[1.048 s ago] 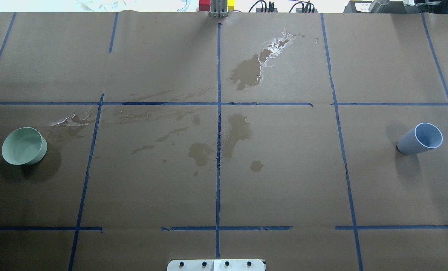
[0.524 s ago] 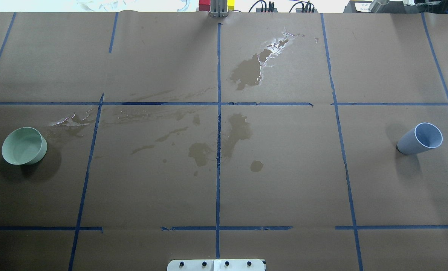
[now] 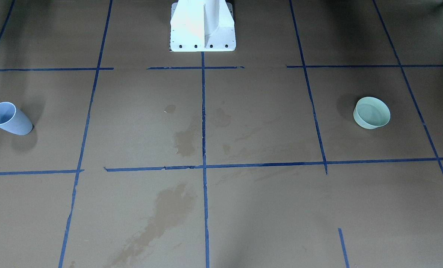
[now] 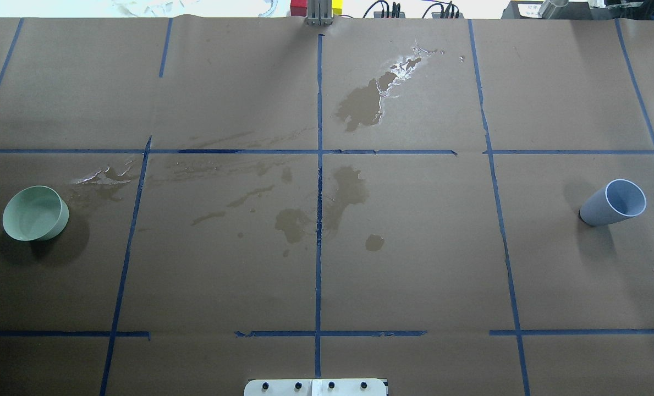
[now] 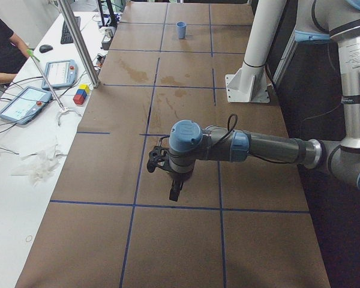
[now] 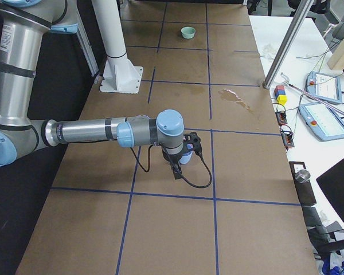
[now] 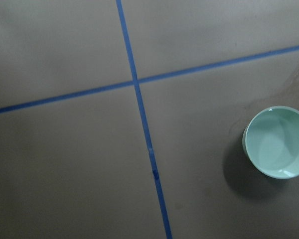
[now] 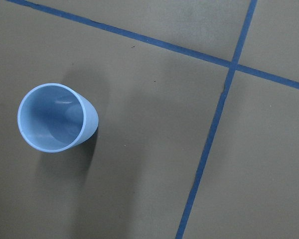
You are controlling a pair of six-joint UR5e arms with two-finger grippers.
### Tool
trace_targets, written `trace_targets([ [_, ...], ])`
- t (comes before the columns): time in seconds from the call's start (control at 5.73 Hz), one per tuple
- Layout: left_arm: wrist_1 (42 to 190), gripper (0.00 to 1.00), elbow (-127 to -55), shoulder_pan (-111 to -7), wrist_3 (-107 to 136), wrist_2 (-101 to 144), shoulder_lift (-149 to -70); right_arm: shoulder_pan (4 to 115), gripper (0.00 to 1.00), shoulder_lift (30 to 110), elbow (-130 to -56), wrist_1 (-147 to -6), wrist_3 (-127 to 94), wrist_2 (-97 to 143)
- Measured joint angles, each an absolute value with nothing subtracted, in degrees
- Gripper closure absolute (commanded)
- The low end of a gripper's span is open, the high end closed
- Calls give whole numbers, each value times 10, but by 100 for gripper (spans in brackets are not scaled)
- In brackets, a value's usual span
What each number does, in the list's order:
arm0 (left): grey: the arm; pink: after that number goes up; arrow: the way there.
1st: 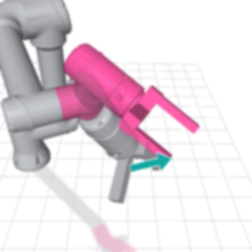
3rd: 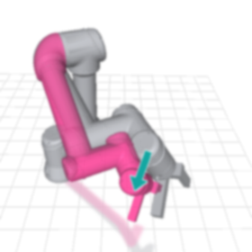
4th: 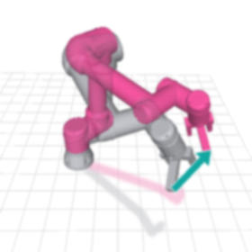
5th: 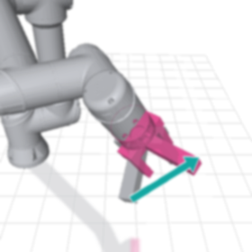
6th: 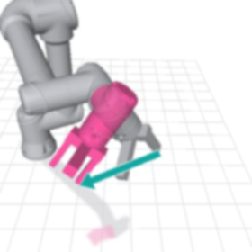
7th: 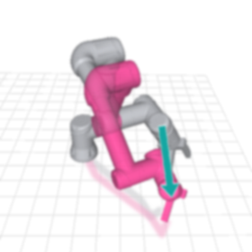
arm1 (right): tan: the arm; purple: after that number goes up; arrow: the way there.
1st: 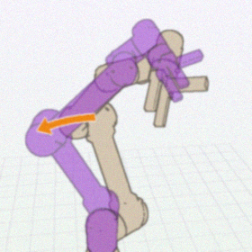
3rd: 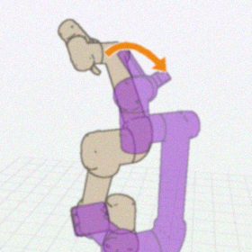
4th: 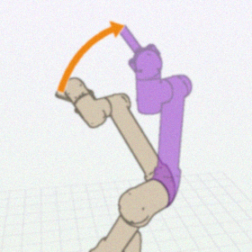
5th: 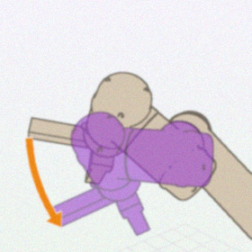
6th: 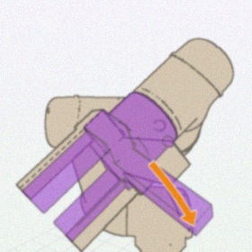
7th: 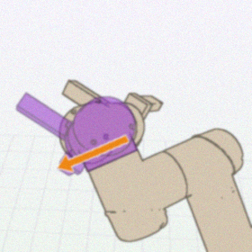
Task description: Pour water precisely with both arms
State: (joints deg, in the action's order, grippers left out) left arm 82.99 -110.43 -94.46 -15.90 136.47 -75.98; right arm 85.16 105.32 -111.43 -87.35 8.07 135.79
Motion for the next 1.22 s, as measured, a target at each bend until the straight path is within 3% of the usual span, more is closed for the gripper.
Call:
trace_targets([
  [0.52,814,0,-1073,-946,-170,1365,-753,845,0,1066,-1115,-876,122,1359],
  [1.22,822,0,-1086,-940,-102,1363,-752,895,0,1089,-1107,-877,163,1344],
])
